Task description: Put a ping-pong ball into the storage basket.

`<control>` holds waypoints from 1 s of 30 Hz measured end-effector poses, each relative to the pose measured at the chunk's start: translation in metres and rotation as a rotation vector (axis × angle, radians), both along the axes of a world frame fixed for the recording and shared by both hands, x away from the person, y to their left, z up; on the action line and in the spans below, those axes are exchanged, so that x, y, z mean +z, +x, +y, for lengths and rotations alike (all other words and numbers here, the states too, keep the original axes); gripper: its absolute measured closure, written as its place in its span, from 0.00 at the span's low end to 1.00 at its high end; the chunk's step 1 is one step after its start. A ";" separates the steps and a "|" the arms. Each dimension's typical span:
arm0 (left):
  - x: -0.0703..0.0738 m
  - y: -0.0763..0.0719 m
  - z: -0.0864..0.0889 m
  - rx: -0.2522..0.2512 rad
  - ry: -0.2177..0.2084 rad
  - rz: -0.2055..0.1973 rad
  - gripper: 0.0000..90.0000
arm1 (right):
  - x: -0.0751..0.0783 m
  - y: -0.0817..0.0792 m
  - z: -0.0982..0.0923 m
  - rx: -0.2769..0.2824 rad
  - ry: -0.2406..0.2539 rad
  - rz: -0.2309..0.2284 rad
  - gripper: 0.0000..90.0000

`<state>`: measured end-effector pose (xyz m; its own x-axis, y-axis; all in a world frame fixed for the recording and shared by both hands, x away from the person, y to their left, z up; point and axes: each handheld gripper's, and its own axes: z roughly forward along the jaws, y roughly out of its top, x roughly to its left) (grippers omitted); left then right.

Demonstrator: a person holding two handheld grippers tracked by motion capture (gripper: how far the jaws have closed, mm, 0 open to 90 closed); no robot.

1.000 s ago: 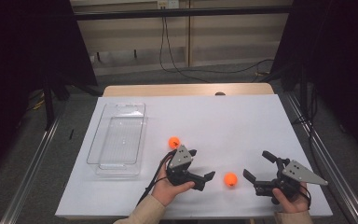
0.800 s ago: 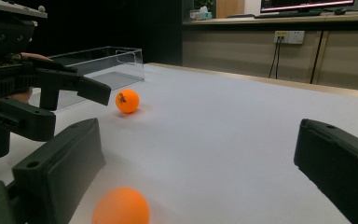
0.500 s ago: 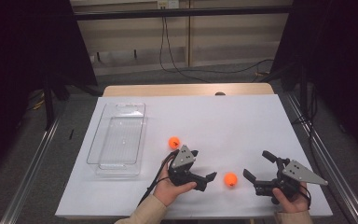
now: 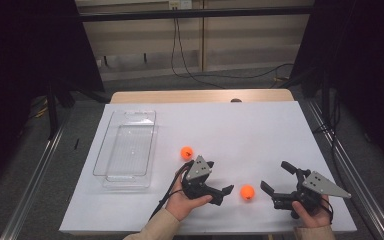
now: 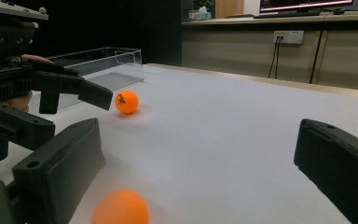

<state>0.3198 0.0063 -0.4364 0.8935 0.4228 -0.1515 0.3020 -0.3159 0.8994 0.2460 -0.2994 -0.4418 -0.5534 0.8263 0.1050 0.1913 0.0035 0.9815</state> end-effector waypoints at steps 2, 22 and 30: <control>0.000 0.000 0.000 -0.002 0.005 0.001 0.03 | 0.000 0.000 0.000 0.000 0.001 -0.001 0.01; -0.002 0.001 -0.009 -0.020 0.020 0.014 0.03 | 0.000 0.001 0.000 -0.003 0.005 -0.001 0.01; -0.002 0.000 -0.012 -0.031 0.030 0.014 0.03 | 0.000 0.001 0.001 -0.006 0.013 0.003 0.01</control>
